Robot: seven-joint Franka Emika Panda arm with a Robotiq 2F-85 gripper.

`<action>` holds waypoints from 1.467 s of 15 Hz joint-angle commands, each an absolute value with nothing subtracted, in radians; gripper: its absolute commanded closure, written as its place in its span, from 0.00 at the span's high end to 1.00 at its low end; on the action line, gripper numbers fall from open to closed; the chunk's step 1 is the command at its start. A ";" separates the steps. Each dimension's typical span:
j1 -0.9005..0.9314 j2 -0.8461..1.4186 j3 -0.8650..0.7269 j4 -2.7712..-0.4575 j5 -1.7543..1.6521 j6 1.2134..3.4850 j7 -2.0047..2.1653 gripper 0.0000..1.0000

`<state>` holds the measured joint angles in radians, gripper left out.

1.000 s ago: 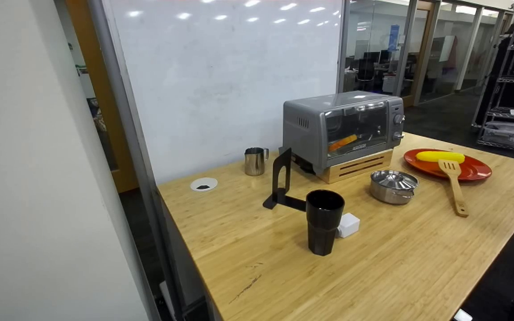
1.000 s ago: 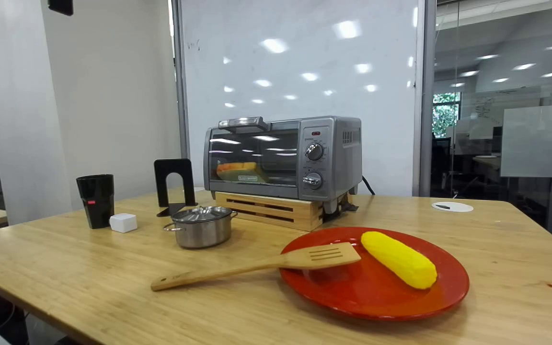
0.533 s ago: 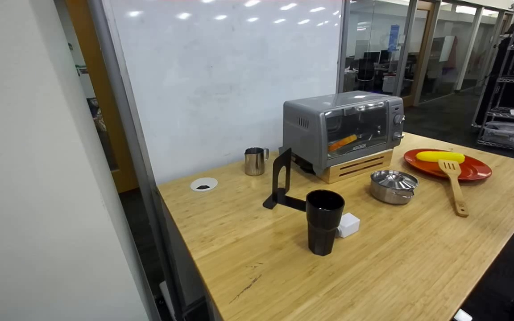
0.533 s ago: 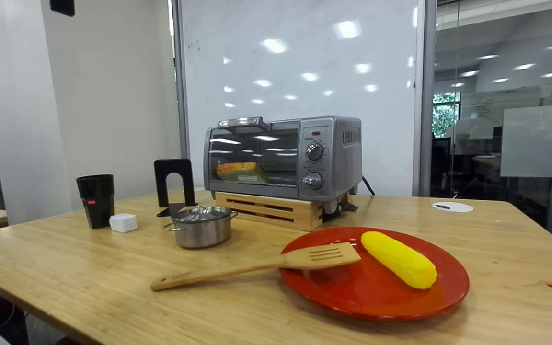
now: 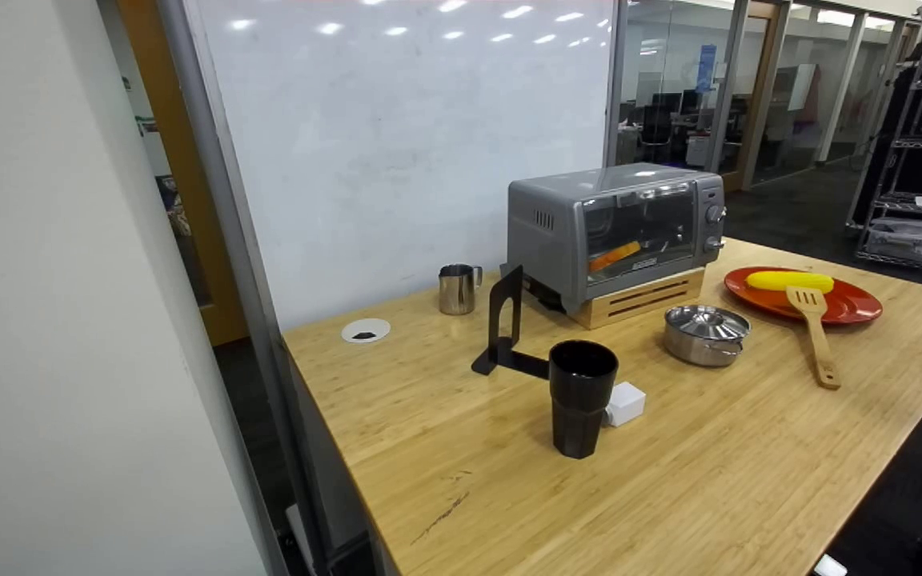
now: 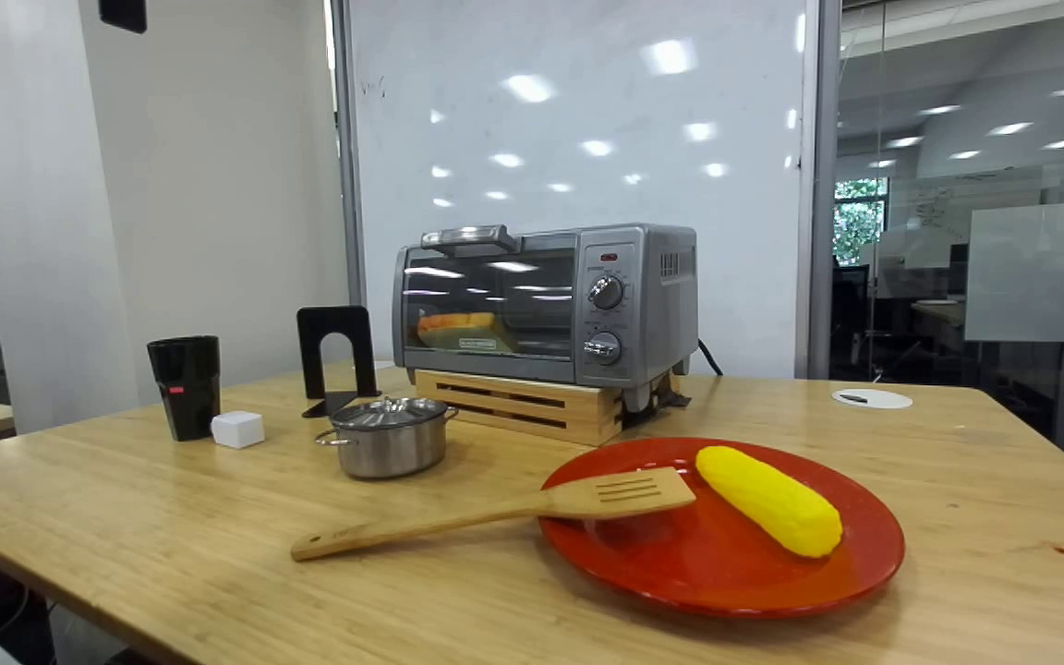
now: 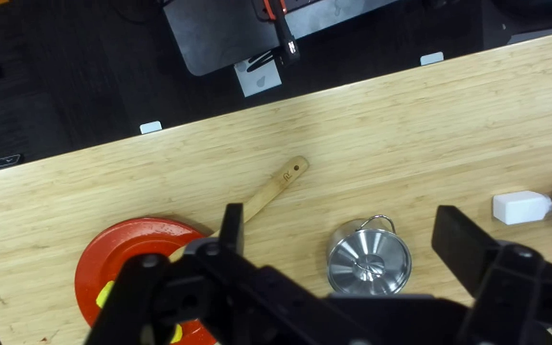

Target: Turn the top knob on the microwave to the left

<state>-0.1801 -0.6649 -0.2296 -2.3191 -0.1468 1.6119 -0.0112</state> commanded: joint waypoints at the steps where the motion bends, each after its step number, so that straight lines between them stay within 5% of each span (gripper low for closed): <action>1: -0.205 -0.661 -0.215 -2.314 -0.124 1.579 0.037 1.00; 22: -0.209 -0.660 -0.207 -2.317 -0.129 1.556 0.154 1.00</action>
<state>-0.1828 -0.6649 -0.2260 -2.3191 -0.1403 1.5562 0.1671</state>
